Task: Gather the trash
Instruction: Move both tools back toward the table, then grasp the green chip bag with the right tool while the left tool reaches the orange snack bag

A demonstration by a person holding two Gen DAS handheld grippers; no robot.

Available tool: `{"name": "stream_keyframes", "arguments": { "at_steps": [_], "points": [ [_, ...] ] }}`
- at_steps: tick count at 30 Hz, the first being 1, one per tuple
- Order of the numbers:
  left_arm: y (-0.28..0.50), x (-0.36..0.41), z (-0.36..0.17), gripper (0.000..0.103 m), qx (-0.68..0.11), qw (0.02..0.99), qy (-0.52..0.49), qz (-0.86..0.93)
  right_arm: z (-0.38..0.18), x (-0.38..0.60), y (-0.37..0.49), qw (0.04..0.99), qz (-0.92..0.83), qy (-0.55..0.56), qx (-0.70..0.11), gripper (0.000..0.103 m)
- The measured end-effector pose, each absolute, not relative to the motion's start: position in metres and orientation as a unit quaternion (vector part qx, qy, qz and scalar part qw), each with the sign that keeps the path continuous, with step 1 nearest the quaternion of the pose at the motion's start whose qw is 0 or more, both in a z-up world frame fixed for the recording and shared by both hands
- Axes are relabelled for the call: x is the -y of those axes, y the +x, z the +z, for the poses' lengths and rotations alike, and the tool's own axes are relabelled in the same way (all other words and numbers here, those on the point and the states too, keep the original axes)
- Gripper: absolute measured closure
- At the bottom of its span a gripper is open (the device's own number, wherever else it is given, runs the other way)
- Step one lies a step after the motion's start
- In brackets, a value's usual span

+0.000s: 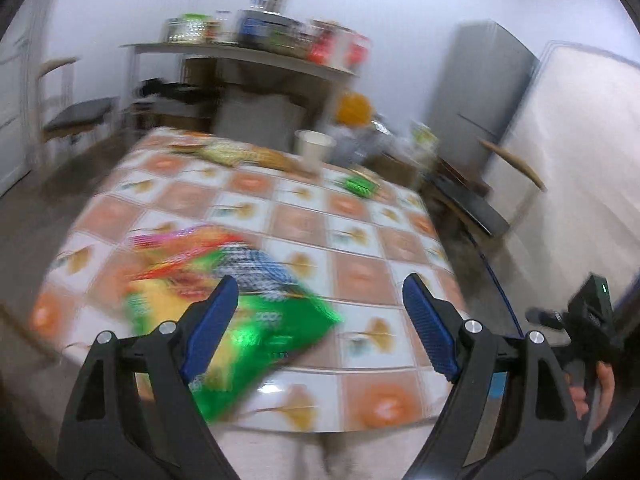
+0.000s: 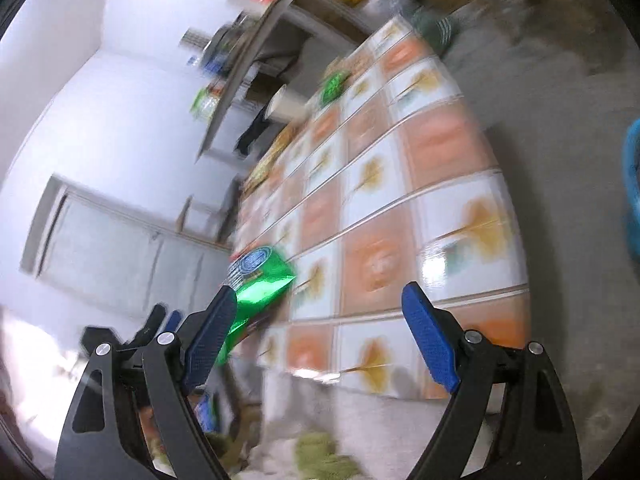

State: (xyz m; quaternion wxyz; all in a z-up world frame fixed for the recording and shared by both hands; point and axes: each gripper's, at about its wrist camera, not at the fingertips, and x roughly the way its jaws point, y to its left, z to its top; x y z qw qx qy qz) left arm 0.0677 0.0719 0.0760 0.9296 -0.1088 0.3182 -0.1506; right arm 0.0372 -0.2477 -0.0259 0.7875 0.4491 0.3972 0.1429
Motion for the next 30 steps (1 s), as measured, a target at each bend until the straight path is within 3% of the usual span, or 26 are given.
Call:
{"name": "stream_keyframes", "arguments": {
  "at_steps": [8,24,27,30],
  "points": [
    [0.079,-0.16,0.055,0.023,-0.337,0.921,-0.177,-0.079,-0.036,0.126,0.085,0.717,0.278,0.46,-0.444,0.021],
    [0.073,-0.211,0.028,0.023,-0.36,0.908,-0.203,-0.064,-0.09,0.013,0.128,0.593,0.305,0.543,-0.511,0.021],
    [0.072,-0.218,0.027,0.023,-0.359,0.908,-0.206,-0.062,-0.095,0.001,0.133,0.584,0.306,0.546,-0.517,0.028],
    [0.073,-0.223,0.024,0.023,-0.362,0.906,-0.209,-0.06,-0.099,-0.011,0.136,0.578,0.307,0.543,-0.525,0.044]
  ]
}}
